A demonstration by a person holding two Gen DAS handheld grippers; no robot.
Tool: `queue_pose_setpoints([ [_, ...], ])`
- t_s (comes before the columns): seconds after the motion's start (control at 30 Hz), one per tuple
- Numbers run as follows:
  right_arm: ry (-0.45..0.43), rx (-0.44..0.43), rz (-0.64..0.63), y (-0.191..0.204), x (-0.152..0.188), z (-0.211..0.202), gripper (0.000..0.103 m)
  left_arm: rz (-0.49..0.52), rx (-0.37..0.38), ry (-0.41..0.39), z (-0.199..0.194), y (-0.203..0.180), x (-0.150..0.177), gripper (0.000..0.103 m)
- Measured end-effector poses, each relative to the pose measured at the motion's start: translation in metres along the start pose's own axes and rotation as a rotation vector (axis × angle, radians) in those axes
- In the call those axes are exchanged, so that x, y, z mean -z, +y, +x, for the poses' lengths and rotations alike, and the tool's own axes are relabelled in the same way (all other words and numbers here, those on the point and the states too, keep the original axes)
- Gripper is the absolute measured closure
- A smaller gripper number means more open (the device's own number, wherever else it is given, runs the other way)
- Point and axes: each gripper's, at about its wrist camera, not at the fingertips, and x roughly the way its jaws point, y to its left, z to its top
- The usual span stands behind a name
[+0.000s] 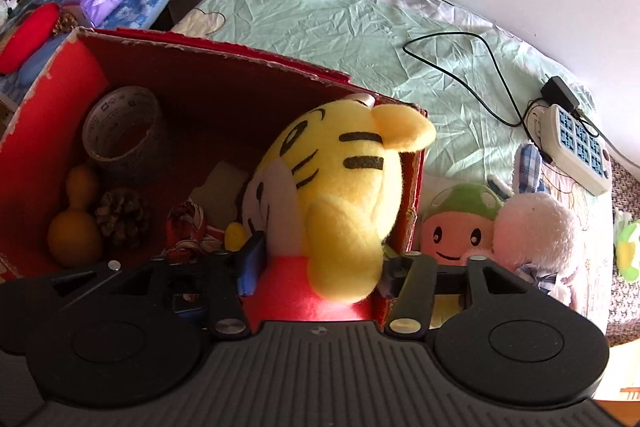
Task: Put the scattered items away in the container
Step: 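Lift the tiger plush with the right gripper and carry it over the red box, then lower the tiger plush into the red box and open the right gripper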
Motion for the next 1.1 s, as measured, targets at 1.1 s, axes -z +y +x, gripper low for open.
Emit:
queue_pose_setpoints([
  [1.1,-0.131,-0.010,0.074,-0.016,-0.008,-0.037,0.069,-0.035,0.050,0.070,0.036,0.013,-0.040,0.006],
])
